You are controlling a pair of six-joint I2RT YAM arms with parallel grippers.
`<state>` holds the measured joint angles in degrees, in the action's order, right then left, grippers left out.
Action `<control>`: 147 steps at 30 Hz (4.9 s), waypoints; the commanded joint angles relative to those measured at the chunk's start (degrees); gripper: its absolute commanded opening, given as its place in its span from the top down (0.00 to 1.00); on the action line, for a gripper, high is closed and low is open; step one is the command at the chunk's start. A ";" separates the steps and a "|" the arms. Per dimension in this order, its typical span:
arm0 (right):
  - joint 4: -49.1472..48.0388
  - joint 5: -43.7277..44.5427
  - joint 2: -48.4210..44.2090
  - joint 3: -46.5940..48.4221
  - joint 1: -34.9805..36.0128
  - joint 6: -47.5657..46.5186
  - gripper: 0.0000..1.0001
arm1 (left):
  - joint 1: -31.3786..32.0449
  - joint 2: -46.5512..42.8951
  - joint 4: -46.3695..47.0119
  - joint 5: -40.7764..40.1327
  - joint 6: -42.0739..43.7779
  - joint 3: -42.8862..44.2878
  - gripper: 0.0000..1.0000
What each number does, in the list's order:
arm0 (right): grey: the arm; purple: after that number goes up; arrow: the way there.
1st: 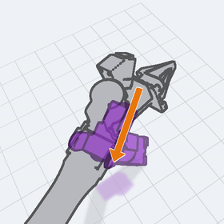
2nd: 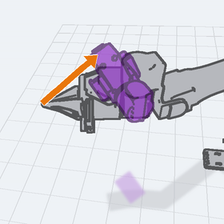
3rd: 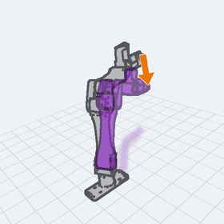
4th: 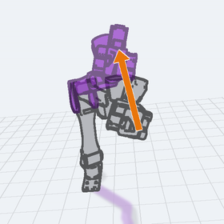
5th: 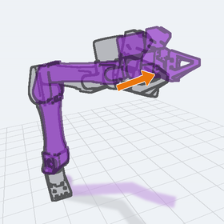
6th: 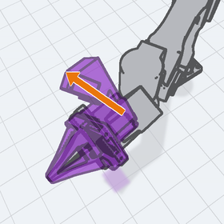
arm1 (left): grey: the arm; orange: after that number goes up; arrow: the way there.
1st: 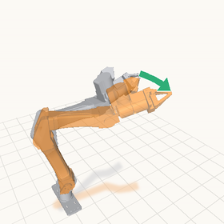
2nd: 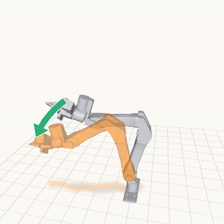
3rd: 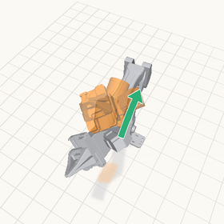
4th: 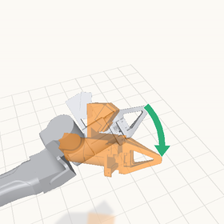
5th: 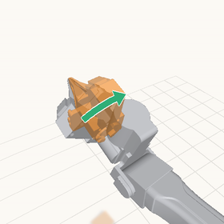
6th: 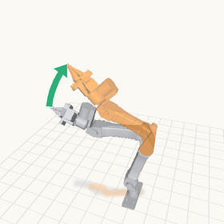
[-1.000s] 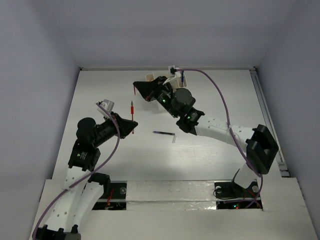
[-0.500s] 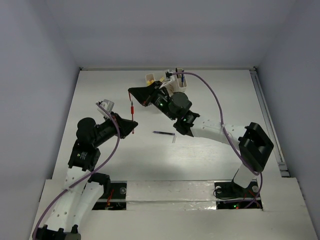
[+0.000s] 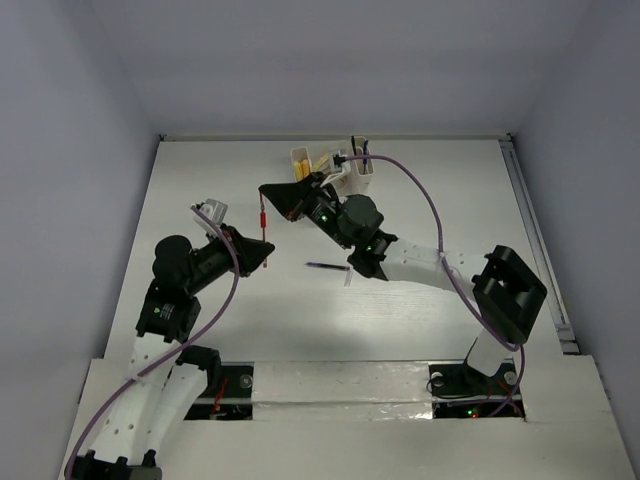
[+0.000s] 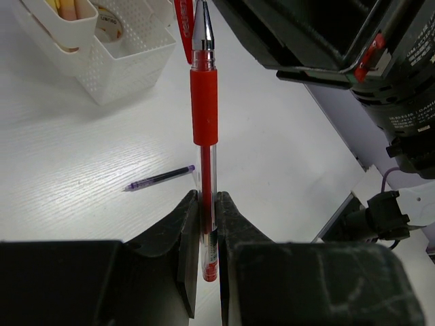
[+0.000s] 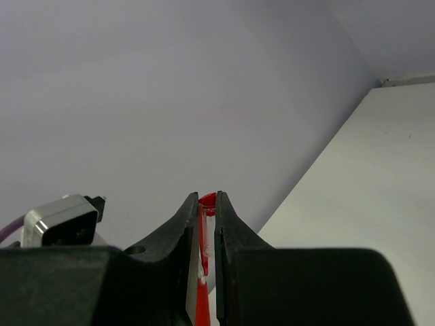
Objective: Sort the stationery into containers
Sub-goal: Close the pen cap on the pen.
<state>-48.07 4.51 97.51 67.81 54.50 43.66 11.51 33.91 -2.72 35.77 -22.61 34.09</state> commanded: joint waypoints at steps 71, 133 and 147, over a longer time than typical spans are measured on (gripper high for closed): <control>-13.01 4.36 -3.30 -2.42 2.45 -8.42 1.00 | -0.26 -1.39 11.33 6.77 -5.51 -3.41 1.00; -3.27 -13.56 -5.75 -15.61 2.45 -2.97 1.00 | -0.26 2.74 10.81 1.85 -2.79 9.95 1.00; 11.60 -28.15 -6.99 -12.96 1.93 -2.88 1.00 | -0.26 1.24 9.92 2.99 -2.26 10.38 1.00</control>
<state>-49.06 -7.75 89.60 59.05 53.71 40.23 12.10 35.38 -6.63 43.92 -25.50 38.48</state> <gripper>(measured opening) 0.141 0.076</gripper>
